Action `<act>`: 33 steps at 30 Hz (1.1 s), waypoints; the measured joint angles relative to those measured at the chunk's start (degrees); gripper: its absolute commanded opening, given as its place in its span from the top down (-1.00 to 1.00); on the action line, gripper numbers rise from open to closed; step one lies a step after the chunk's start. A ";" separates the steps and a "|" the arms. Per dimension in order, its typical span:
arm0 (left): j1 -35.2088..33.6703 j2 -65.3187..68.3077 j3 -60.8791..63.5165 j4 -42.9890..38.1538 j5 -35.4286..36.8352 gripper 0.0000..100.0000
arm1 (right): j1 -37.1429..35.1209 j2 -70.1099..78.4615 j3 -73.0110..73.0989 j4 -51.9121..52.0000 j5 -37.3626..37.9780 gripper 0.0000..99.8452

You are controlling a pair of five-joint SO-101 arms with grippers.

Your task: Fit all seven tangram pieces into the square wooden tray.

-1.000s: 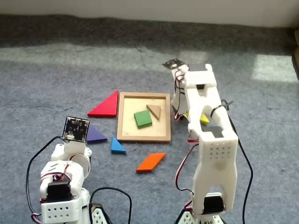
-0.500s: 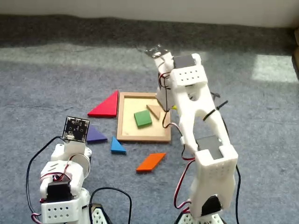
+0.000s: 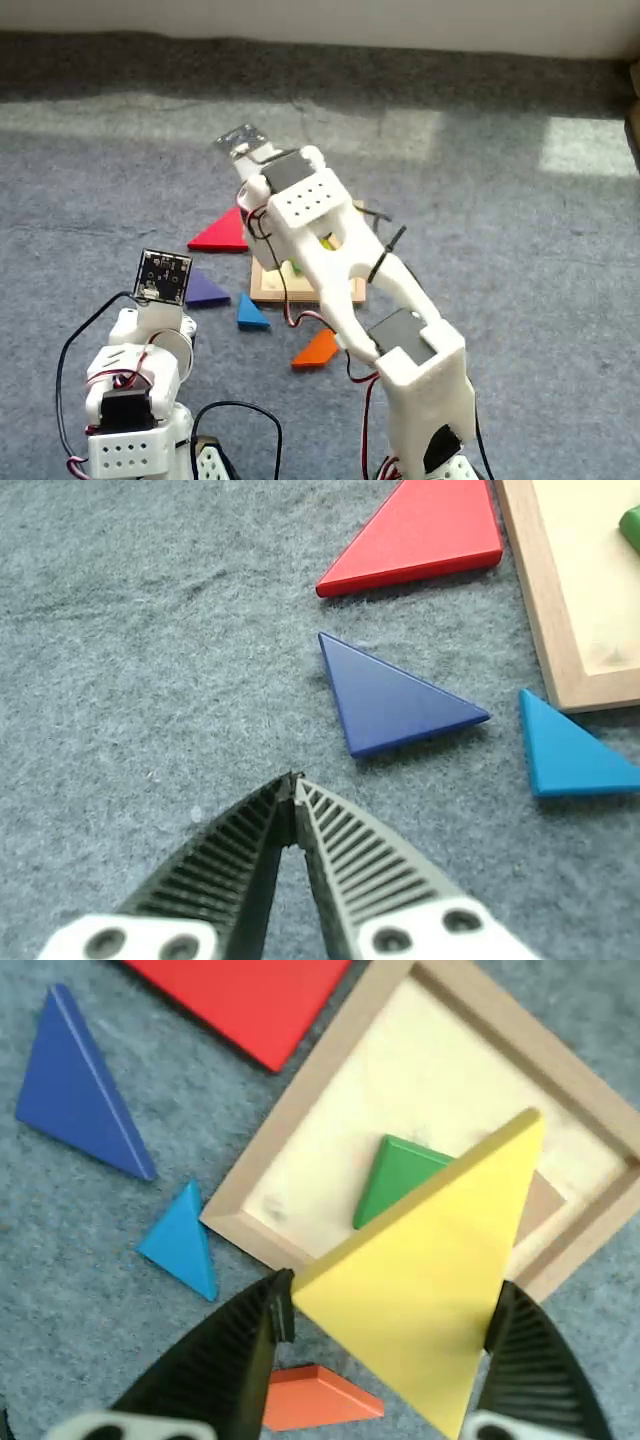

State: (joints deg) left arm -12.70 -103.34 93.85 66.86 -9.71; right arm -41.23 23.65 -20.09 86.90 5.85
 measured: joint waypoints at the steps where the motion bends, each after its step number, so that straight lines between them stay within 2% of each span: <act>1: 0.00 0.00 0.00 0.00 0.00 0.98 | -1.05 0.00 1.49 -1.41 0.00 0.49; 7: 0.00 0.00 0.00 0.00 0.00 0.98 | -4.84 0.00 12.75 -10.02 0.00 0.49; 14: 0.00 0.00 0.00 0.00 0.00 0.98 | -4.84 0.00 14.51 -14.42 0.00 0.49; 21: 0.00 0.00 0.00 0.00 0.00 0.98 | -3.96 0.00 14.51 -15.30 7.56 0.49; 27: 0.00 0.00 0.00 0.00 0.00 0.98 | 0.18 0.00 14.68 -13.54 15.82 0.49; 33: 0.00 0.00 0.00 0.00 0.00 0.98 | 0.79 -0.09 14.68 -10.29 21.89 0.49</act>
State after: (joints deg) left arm -12.70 -103.34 93.85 66.86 -9.71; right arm -40.44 23.56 -5.41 76.62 27.74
